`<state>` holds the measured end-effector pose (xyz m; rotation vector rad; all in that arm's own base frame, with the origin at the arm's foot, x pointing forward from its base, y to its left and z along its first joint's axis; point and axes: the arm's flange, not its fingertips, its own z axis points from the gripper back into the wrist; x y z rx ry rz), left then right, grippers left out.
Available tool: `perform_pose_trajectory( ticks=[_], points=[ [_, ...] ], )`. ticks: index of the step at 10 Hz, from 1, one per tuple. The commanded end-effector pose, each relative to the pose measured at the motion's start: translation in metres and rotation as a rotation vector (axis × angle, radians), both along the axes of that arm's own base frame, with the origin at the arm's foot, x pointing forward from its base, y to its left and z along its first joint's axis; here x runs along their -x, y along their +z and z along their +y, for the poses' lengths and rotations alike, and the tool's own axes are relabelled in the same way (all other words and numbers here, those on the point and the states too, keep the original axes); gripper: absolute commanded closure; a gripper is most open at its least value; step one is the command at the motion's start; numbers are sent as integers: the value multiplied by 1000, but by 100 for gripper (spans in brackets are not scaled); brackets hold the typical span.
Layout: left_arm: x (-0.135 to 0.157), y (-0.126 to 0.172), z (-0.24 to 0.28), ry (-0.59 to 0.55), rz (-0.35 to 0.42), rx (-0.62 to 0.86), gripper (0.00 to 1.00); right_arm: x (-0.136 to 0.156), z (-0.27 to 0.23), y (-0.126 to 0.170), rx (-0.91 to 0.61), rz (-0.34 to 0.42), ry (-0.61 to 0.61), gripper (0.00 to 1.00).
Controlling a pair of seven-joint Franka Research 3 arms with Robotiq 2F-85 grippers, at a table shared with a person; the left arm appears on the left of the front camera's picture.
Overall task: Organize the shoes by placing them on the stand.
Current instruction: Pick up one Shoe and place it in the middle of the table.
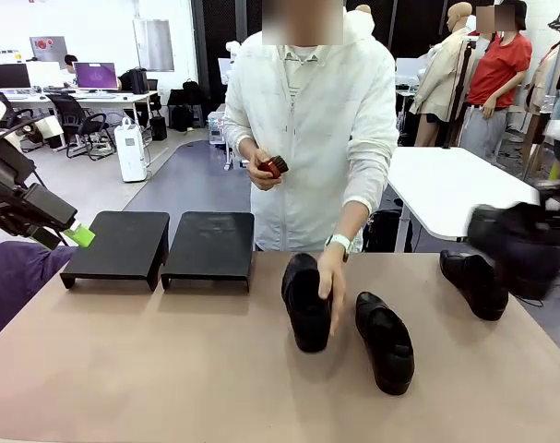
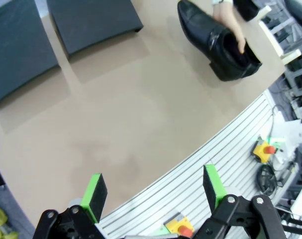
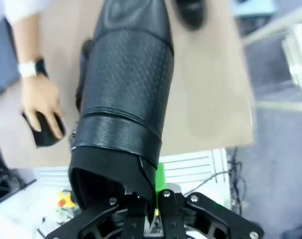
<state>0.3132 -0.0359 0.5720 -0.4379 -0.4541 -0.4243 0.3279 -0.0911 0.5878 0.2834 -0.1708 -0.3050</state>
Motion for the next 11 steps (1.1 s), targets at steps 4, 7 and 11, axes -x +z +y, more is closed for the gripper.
perform_pose_trajectory(
  ticks=[4, 7, 11],
  points=[
    [0, 1, 1, -20, -1, 20, 0, 49, -64, -5, -74, -66, -223, 100],
    [0, 1, 1, -20, -1, 20, 0, 63, -83, 1, -72, -33, -224, 100],
    [0, 1, 1, -20, -1, 20, 0, 33, 19, 19, -43, -92, -70, 100]
  ],
)
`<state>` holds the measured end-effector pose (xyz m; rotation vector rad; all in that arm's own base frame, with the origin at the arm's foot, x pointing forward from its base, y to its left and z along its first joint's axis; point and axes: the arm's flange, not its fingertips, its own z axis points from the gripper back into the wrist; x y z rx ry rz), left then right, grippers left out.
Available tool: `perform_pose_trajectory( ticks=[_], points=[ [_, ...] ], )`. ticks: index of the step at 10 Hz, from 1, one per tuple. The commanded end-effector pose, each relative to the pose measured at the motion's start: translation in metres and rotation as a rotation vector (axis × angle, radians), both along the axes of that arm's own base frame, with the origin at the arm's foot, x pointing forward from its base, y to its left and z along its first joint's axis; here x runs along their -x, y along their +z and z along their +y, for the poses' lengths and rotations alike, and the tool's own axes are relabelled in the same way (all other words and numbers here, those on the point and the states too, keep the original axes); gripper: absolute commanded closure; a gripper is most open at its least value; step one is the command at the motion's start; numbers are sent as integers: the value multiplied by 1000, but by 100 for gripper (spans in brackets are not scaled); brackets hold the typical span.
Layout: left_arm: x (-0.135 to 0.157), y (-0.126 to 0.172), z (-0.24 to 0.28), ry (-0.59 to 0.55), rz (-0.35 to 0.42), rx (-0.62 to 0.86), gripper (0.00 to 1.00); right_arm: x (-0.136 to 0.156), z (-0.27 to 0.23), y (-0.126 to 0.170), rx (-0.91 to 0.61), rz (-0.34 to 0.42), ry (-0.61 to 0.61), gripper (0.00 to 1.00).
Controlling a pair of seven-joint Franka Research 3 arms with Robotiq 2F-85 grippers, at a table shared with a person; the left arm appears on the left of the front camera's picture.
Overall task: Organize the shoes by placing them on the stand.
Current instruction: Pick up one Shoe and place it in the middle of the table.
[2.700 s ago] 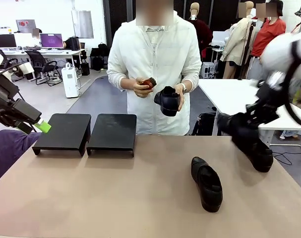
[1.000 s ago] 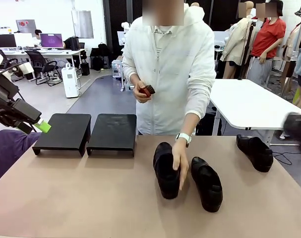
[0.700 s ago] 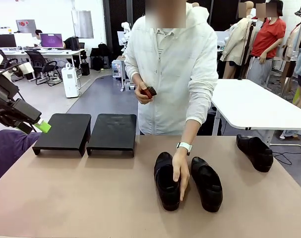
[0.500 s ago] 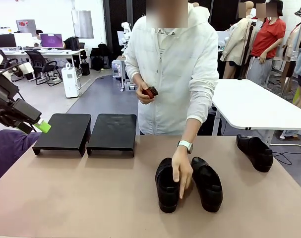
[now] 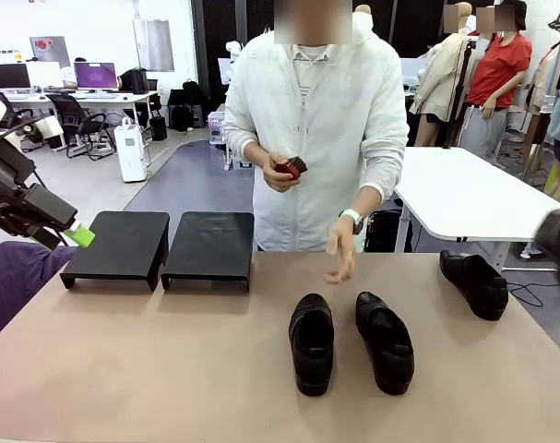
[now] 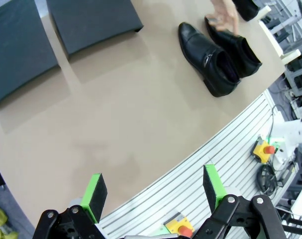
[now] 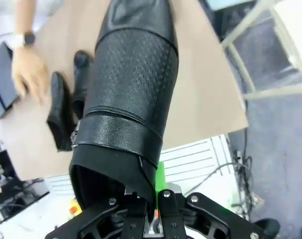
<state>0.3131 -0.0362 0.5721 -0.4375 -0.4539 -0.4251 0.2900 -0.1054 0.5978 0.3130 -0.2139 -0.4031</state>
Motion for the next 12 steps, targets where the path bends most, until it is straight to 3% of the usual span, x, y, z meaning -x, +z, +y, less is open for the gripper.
perform_pose_trajectory(
  ticks=[1, 3, 5, 7, 9, 12],
  points=[
    [0, 1, 1, -19, -1, 20, 0, -7, 73, 19, 14, -100, 117, 100],
    [0, 1, 1, -19, -1, 20, 0, -17, 166, 28, 28, -144, 271, 100],
    [0, 1, 1, -19, -1, 20, 0, -37, 258, 9, -51, -171, 451, 100],
    [0, 1, 1, -19, -1, 20, 0, -62, 339, -30, -53, -133, 518, 100],
    [0, 1, 1, -19, -1, 20, 0, -85, 414, -76, -75, -81, 507, 100],
    [0, 1, 1, -19, -1, 20, 0, -88, 496, -148, -45, 29, 486, 100]
  ],
)
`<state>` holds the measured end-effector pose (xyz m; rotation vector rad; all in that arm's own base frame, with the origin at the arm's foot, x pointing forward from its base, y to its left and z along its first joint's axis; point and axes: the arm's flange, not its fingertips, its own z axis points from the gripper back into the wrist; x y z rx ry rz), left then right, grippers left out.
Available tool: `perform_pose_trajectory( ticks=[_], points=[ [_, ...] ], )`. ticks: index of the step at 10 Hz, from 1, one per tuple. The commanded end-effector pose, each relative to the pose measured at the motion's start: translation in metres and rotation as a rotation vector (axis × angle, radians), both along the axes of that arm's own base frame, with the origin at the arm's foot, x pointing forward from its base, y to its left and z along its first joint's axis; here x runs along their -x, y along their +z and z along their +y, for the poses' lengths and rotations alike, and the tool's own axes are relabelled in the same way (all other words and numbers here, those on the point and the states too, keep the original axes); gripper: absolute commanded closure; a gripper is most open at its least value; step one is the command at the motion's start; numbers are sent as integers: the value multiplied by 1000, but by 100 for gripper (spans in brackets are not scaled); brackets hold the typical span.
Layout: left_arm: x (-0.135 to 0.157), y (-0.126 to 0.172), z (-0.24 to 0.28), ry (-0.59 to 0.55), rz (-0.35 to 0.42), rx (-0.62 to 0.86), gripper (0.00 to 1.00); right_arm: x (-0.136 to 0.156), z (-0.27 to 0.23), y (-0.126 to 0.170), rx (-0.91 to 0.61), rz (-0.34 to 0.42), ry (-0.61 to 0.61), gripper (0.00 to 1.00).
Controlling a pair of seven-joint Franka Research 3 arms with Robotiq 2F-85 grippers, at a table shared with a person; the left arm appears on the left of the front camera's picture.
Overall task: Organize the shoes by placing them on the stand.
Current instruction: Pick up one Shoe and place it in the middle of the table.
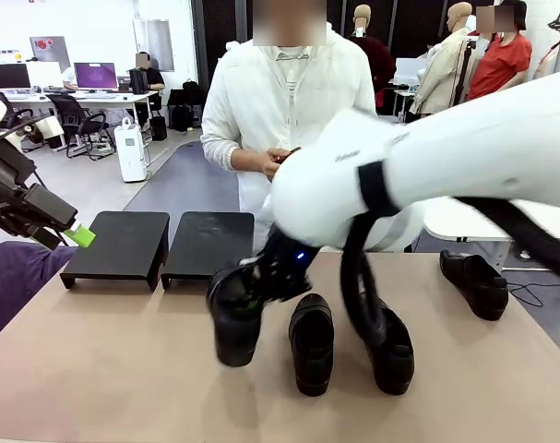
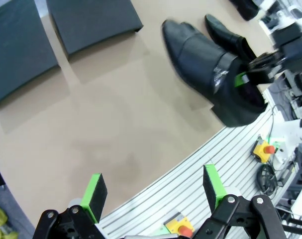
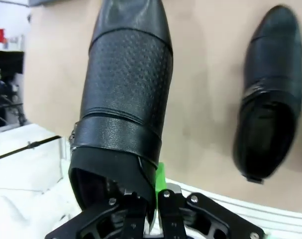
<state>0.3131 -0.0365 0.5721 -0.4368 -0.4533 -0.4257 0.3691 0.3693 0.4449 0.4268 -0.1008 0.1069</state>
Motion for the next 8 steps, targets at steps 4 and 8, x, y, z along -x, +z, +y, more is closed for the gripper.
perform_pose_trajectory(
  ticks=[4, 8],
  points=[
    [0, 1, 2, -19, -2, 21, 0, 3, 40, -62, 154, 103, -98, 100],
    [0, 1, 2, -19, -2, 21, 0, -4, 33, -76, 129, 104, -94, 100]
  ],
)
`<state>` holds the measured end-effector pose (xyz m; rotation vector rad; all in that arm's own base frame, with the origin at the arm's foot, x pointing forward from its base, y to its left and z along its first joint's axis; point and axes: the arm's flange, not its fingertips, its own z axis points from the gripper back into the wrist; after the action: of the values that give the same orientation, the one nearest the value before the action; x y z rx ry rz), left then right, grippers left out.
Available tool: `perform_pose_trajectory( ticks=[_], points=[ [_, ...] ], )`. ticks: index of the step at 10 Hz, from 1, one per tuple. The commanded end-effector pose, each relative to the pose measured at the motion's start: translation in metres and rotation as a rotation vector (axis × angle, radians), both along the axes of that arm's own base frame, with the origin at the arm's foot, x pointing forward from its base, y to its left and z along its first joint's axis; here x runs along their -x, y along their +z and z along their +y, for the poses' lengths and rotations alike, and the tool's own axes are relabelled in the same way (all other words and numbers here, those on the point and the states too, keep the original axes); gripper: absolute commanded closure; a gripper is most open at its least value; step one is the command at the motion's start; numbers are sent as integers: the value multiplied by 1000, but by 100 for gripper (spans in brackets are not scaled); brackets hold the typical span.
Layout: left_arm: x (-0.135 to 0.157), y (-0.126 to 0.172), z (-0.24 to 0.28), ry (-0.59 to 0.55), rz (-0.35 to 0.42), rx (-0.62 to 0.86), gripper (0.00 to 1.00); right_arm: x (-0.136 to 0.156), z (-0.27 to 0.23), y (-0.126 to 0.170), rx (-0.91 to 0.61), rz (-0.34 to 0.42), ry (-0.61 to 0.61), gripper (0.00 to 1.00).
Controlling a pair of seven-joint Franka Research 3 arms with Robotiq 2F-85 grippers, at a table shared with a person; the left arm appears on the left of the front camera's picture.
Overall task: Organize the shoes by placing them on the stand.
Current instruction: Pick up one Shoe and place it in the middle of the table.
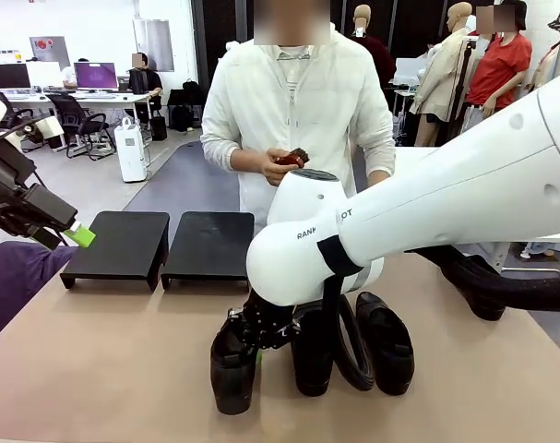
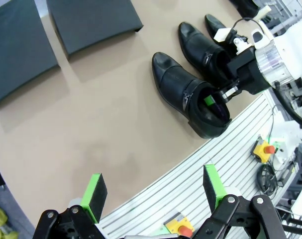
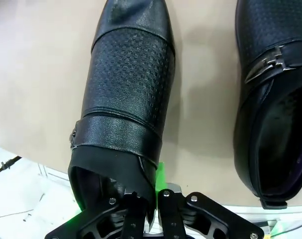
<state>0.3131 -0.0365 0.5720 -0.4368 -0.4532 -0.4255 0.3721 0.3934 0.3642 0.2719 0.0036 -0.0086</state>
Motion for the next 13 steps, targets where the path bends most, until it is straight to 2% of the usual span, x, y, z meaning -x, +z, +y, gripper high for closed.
perform_pose_trajectory(
  ticks=[1, 2, 8, 11, 13],
  points=[
    [0, 1, 1, -19, -2, 21, 0, -2, 8, 5, -36, -11, 7, 47],
    [0, 1, 1, -19, -2, 21, 0, -2, 6, 7, -48, -4, 4, 0],
    [0, 1, 1, -19, -2, 21, 0, -9, -2, 20, -54, -44, 14, 0],
    [0, 1, 1, -19, -2, 21, 0, -27, -44, 56, -43, -102, -1, 0],
    [0, 1, 1, -19, -2, 21, 0, -29, -44, 58, -73, -72, 14, 0]
  ],
)
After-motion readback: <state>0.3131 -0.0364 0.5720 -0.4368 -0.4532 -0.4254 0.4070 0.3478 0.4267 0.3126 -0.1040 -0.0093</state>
